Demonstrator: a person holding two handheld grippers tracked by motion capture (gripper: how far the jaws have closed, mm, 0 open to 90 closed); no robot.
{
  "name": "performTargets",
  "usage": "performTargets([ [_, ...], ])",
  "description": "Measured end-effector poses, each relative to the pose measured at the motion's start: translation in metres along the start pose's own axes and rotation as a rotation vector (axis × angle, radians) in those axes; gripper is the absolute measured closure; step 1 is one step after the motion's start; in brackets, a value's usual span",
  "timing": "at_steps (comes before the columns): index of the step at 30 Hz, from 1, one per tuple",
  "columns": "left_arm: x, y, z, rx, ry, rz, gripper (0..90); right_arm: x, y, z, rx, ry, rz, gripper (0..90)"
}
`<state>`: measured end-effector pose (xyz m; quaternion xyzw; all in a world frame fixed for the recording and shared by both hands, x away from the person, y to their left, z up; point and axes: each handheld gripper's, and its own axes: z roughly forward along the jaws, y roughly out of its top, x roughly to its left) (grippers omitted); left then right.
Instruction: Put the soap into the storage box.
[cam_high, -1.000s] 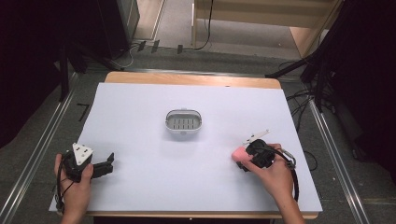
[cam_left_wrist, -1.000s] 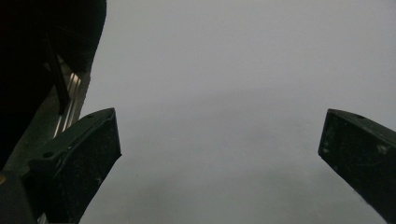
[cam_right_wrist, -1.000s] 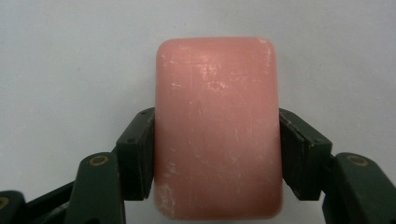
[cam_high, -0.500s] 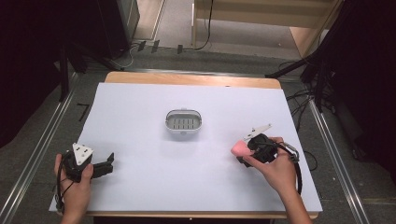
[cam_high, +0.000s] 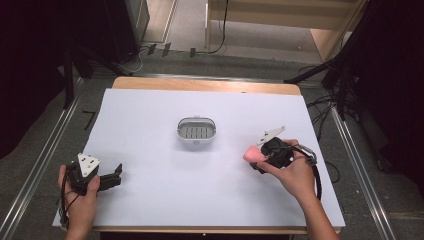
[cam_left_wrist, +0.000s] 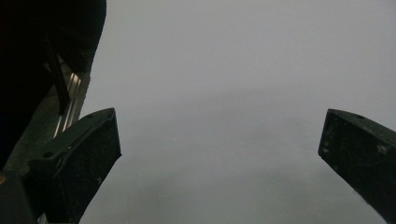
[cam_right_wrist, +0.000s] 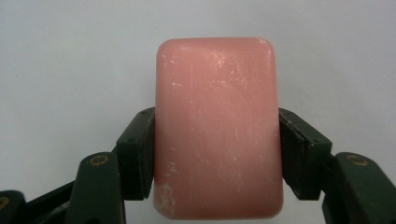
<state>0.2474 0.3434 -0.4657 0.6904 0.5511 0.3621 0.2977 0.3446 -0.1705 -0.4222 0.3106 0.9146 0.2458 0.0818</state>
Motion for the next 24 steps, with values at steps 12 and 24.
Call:
performTargets([
  [12,0.000,0.000,0.000,0.000,0.000,0.000,0.0,-0.003,0.016,-0.001,-0.010,0.026,-0.038,38.7],
  [24,0.000,0.000,0.000,0.002,-0.004,-0.001,0.0,-0.003,0.034,0.003,-0.014,0.037,-0.111,38.7],
])
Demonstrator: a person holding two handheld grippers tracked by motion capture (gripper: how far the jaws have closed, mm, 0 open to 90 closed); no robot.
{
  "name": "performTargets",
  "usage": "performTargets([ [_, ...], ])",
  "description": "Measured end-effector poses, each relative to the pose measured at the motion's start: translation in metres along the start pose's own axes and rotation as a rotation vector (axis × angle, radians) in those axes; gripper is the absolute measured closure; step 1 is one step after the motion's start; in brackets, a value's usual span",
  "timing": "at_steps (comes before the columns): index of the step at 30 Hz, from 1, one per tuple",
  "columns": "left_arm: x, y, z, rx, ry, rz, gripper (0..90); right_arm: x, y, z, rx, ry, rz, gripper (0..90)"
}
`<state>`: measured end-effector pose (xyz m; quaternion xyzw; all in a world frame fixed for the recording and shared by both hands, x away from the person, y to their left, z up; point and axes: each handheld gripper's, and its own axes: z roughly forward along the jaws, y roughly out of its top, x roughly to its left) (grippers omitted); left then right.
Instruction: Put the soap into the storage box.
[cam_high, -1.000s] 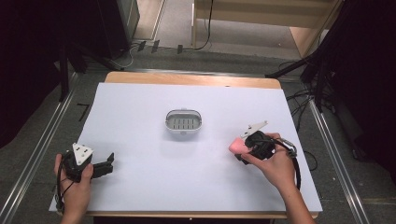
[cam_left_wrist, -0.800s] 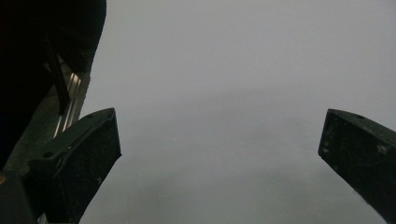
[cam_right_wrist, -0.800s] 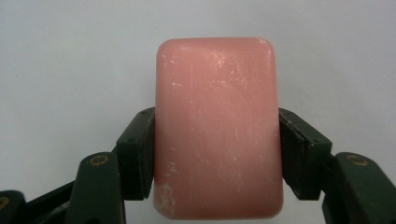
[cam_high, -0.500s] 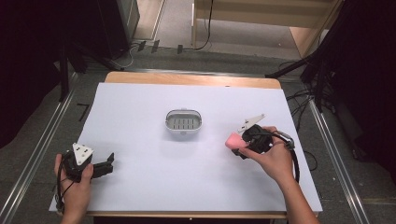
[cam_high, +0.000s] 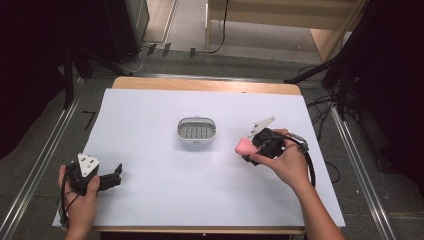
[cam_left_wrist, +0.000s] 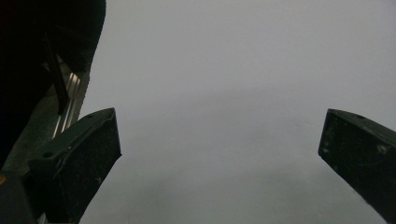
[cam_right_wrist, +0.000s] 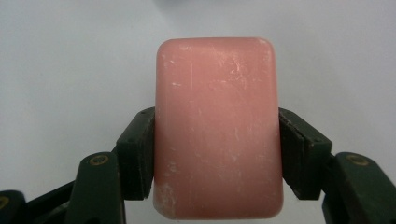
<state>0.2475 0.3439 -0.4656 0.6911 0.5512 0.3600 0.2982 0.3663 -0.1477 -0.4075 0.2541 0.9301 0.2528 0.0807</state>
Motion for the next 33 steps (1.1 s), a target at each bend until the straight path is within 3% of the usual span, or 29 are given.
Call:
performTargets([
  [7,0.000,0.000,0.000,-0.001,-0.003,-0.001,0.0,0.000,0.013,0.003,0.004,0.013,-0.050,38.7],
  [15,0.000,0.000,0.000,0.000,-0.005,-0.002,0.0,-0.002,0.019,0.007,0.000,0.028,-0.073,38.6],
  [33,0.000,0.000,0.000,0.000,-0.006,0.001,0.0,-0.008,0.044,0.016,-0.041,0.081,-0.169,38.6],
])
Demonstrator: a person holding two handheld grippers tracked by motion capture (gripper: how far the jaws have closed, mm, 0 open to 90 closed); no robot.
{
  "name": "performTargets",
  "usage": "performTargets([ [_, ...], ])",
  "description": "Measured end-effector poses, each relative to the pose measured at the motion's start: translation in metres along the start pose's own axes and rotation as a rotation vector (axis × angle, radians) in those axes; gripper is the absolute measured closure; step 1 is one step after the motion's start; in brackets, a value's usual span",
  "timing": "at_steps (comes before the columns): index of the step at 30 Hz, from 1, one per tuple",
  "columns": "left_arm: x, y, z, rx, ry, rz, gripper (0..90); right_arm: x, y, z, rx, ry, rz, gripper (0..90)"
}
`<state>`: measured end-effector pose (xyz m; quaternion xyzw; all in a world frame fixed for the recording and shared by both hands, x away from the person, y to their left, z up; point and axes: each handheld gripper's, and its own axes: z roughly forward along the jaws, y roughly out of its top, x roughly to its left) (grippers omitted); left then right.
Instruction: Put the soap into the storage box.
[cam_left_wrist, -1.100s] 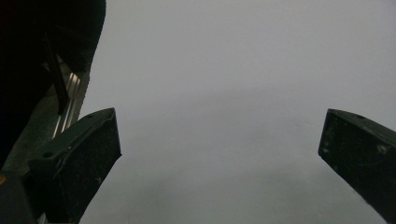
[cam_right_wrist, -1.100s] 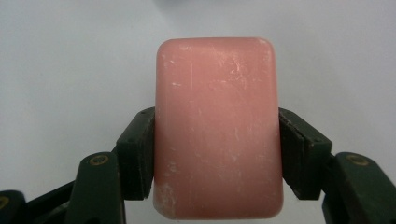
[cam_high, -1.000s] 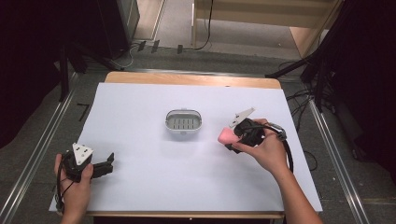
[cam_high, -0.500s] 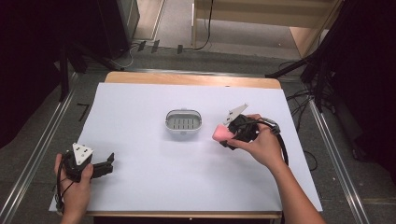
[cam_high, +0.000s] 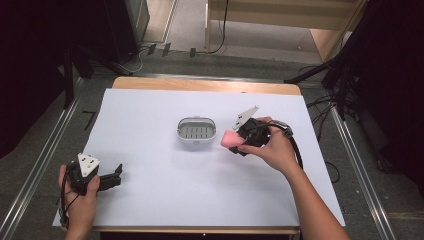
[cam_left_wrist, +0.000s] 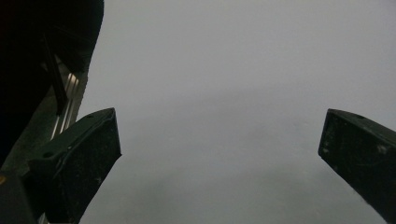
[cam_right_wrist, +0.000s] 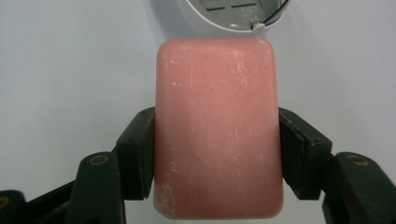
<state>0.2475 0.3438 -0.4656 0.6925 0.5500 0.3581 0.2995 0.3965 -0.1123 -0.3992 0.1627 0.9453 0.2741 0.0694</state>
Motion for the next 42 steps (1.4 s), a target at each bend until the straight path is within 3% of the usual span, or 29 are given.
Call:
performTargets([
  [14,0.000,0.000,0.000,-0.001,0.000,-0.001,0.0,-0.004,0.022,0.008,-0.004,0.041,-0.053,38.6],
  [21,0.000,0.000,0.000,-0.001,-0.002,-0.001,0.0,-0.007,0.030,0.013,-0.010,0.056,-0.055,38.7],
  [31,0.000,0.000,0.000,-0.001,-0.004,0.000,0.0,-0.009,0.039,0.012,-0.021,0.066,-0.064,38.6],
  [42,0.000,0.000,0.000,0.003,-0.006,0.002,0.0,-0.017,0.063,0.014,-0.020,0.061,-0.104,38.7],
])
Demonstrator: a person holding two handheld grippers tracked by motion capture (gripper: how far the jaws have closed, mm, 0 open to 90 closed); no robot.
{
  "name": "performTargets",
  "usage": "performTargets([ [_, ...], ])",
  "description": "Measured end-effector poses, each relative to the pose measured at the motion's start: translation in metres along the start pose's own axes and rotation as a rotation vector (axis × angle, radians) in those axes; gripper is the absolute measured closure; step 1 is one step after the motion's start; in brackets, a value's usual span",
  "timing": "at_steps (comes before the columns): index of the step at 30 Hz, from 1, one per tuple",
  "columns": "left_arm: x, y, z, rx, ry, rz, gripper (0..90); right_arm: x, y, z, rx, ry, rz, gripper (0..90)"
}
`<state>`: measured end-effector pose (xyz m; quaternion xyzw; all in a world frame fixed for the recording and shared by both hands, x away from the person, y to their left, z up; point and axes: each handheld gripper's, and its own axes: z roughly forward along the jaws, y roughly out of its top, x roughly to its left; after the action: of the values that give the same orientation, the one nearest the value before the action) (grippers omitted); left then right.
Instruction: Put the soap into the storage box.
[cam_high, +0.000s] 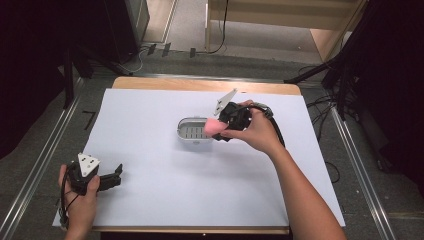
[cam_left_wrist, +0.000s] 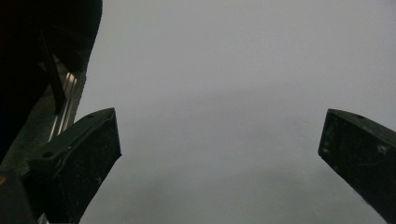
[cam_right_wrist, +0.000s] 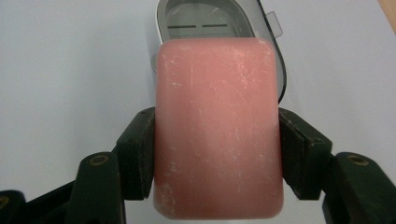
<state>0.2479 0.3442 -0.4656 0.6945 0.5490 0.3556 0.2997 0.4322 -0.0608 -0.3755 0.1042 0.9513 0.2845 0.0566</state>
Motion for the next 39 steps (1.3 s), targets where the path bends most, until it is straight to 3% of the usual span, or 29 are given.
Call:
performTargets([
  [8,0.000,0.000,0.000,0.002,-0.004,-0.002,0.0,-0.004,0.015,0.003,0.007,0.007,-0.028,38.6],
  [18,0.001,0.000,0.000,0.003,-0.012,-0.004,0.0,-0.009,0.036,0.022,0.008,0.045,-0.057,38.6],
  [19,0.001,0.000,0.000,0.004,-0.013,-0.004,0.0,-0.011,0.040,0.025,0.006,0.055,-0.081,38.6],
  [22,0.001,0.000,0.000,0.006,-0.013,-0.004,0.0,-0.013,0.044,0.031,0.009,0.057,-0.094,38.7],
  [25,0.001,0.000,0.000,0.006,-0.015,-0.004,0.0,-0.013,0.047,0.038,0.033,0.079,-0.087,38.6],
  [39,0.002,0.000,0.000,0.004,-0.018,-0.007,0.0,-0.019,0.047,0.054,0.040,0.096,-0.091,38.6],
])
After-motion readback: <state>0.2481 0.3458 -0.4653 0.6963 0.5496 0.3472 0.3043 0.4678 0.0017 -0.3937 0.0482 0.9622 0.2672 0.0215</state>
